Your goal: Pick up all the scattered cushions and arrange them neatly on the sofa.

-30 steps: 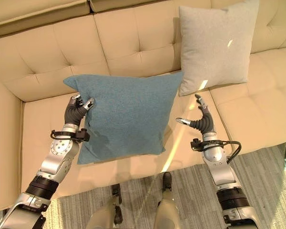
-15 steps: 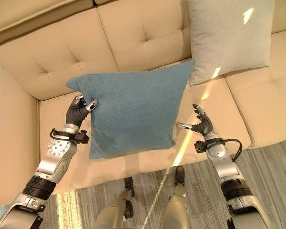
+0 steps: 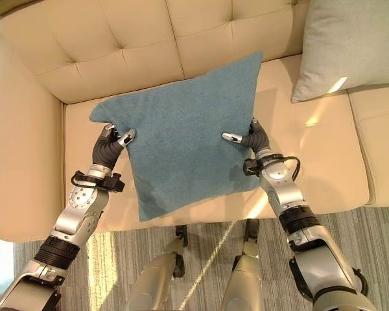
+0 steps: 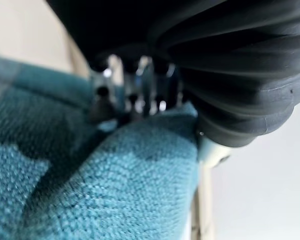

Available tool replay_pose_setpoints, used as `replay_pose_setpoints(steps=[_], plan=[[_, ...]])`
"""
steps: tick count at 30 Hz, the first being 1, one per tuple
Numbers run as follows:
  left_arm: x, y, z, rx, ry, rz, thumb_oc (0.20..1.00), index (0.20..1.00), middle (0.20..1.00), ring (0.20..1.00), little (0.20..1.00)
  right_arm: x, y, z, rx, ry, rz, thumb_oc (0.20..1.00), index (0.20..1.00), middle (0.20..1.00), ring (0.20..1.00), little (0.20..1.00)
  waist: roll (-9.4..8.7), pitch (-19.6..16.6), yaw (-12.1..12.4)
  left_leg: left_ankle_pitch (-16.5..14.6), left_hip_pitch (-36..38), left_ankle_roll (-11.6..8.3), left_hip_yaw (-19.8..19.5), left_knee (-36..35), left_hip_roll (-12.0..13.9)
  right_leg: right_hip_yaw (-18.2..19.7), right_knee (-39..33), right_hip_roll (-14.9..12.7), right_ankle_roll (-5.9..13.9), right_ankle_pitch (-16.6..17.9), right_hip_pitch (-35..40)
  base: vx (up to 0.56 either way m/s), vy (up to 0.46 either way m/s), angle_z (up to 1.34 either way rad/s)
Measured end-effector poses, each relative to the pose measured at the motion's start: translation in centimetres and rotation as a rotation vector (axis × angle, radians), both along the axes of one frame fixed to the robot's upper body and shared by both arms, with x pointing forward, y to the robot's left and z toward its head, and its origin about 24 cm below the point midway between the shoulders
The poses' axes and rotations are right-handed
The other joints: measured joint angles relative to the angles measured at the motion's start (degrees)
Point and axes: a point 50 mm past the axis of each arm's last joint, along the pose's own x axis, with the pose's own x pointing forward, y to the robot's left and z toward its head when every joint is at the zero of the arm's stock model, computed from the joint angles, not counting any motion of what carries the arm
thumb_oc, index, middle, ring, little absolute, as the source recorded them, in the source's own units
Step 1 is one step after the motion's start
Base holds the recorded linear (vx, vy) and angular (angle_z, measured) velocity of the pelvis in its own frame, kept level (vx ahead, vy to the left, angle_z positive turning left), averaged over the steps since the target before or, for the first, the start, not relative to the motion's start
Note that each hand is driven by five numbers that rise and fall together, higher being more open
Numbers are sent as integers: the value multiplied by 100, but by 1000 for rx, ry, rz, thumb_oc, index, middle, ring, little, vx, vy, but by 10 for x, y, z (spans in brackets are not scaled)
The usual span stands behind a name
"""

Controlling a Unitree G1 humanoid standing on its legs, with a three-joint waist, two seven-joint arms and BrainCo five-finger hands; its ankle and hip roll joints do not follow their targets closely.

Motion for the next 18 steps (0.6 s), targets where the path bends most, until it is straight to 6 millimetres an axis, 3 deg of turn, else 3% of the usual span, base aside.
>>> replay_pose_setpoints(steps=[5,15,18], plan=[[5,6,4,-49,-12,62,200,200,200,200,200,-3,20,-8,98,4,45,200,200,200,200,200,-3,-2,-41,3,11,3,-20,11,19,-17,2,20,-1,0,23,18,10,0],[-4,15,-16,-167,41,133,200,200,200,200,200,-25,14,-26,71,15,51,200,200,200,200,200,-98,-26,-96,3,204,4,-54,2,29,-65,75,22,33,-59,217,7,2,1],[-7,16,-21,-179,58,149,200,200,200,200,200,-28,13,-27,57,5,43,200,200,200,200,200,-238,-52,-164,4,219,2,-60,3,41,-63,118,28,17,-81,212,11,6,0]])
